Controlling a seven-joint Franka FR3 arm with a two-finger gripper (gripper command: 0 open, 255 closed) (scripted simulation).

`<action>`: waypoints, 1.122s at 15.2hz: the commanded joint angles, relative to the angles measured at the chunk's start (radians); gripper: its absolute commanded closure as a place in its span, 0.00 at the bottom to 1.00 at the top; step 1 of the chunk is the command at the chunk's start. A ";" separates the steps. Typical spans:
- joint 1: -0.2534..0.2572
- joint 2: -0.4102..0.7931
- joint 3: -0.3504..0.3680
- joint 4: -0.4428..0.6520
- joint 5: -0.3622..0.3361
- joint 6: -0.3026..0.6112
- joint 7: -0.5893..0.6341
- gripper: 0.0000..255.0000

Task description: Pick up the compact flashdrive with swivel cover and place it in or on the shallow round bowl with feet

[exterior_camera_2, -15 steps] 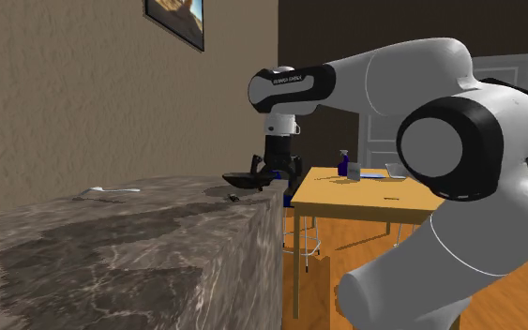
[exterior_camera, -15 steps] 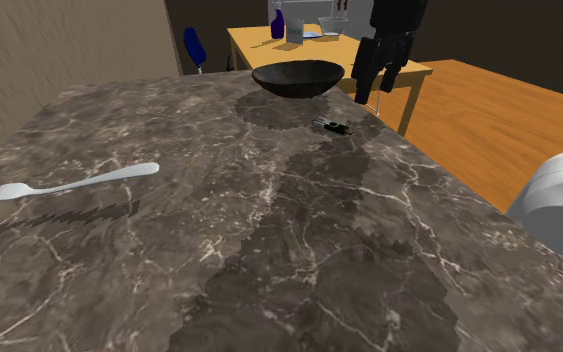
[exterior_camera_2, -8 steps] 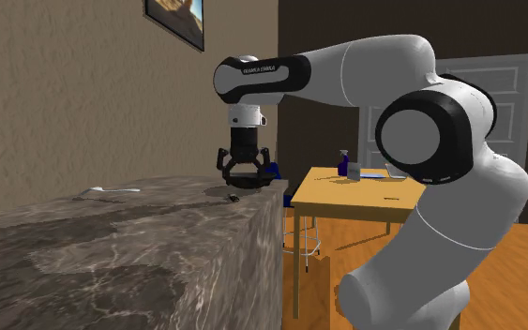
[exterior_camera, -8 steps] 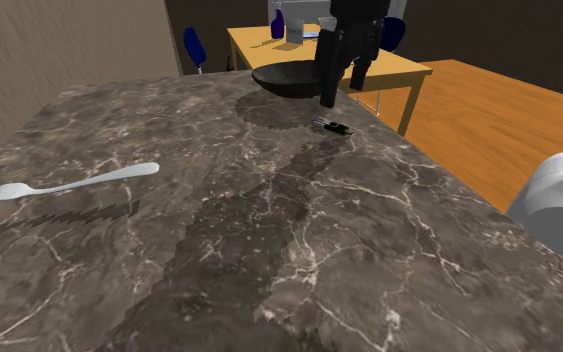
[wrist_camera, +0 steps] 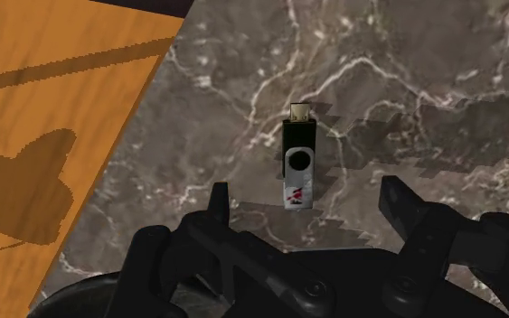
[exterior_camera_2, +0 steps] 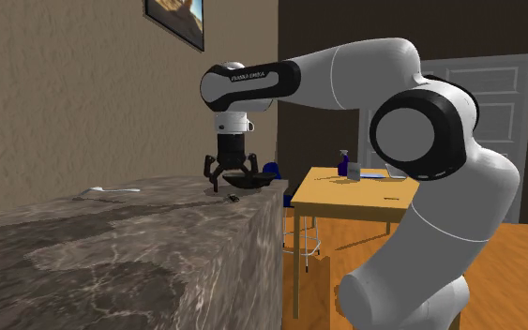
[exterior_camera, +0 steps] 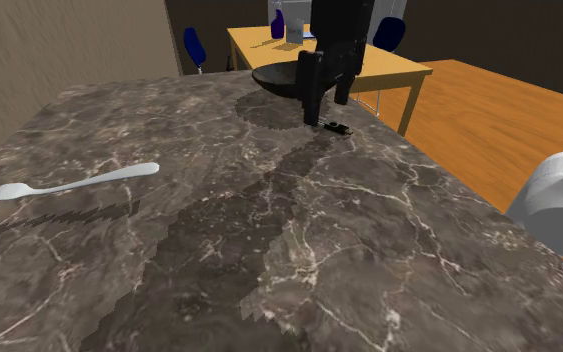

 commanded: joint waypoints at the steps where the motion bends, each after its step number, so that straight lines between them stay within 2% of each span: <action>1: 0.002 -0.008 0.000 -0.034 0.003 0.026 -0.005 0.00; 9: 0.002 -0.010 0.000 -0.043 0.004 0.034 -0.005 0.00; 10: 0.002 -0.010 0.000 -0.043 0.004 0.034 -0.005 1.00; 17: 0.005 -0.022 -0.003 -0.058 0.009 0.038 -0.008 1.00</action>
